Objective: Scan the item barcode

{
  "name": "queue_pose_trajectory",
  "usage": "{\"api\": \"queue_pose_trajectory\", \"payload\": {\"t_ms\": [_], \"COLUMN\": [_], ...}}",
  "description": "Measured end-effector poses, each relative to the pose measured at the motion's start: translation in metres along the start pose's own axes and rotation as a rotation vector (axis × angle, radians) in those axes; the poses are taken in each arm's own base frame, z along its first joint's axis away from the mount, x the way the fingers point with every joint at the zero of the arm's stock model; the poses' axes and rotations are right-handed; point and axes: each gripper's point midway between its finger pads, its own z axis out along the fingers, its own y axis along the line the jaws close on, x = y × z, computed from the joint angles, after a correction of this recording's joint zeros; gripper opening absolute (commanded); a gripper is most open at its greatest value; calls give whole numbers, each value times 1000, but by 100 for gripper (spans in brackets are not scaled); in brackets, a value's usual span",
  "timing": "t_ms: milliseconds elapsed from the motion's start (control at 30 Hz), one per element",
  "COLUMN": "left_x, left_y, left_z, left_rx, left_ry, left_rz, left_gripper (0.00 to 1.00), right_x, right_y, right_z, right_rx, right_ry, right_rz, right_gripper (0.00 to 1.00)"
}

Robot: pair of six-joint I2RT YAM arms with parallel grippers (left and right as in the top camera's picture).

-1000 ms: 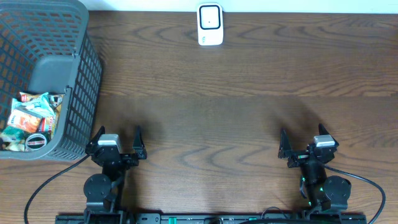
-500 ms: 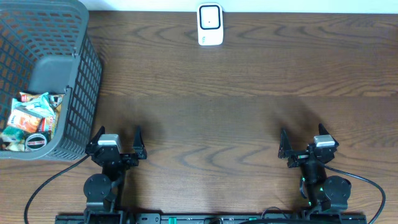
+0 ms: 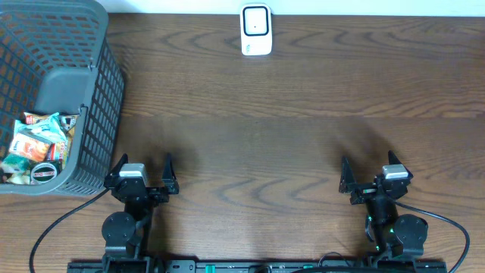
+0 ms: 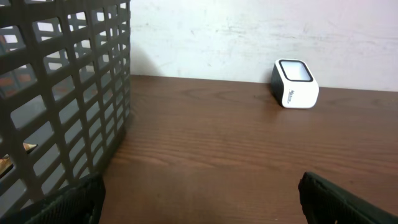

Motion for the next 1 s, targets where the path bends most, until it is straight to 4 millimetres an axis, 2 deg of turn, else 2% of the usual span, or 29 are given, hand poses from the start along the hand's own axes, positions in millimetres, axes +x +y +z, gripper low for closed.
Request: {"api": "queue_pose_trajectory", "payload": {"t_ms": [533, 667, 767, 833, 867, 933, 1000], "left_x": [-2, -9, -27, -51, -73, -103, -117], "left_y": [-1, -21, -36, -44, -49, -55, -59], "left_z": [0, -1, -5, -10, -18, -32, -41], "left_rx": [5, 120, 213, 267, 304, 356, 392], "left_ry": [-8, -35, -104, -202, -290, -413, -461], "left_rz": [-2, -75, -109, -129, -140, -156, -184], "left_gripper": [97, 98, 97, 98, 97, 98, 98], "right_x": [0, 0, 0, 0, 0, 0, 0], "right_y": [0, 0, 0, 0, 0, 0, 0], "right_z": [0, 0, 0, 0, 0, 0, 0], "right_rx": [0, 0, 0, 0, 0, 0, 0], "right_ry": [0, 0, 0, 1, 0, 0, 0], "right_rz": [0, 0, 0, 0, 0, 0, 0], "right_gripper": [99, 99, 99, 99, 99, 99, 99]}}
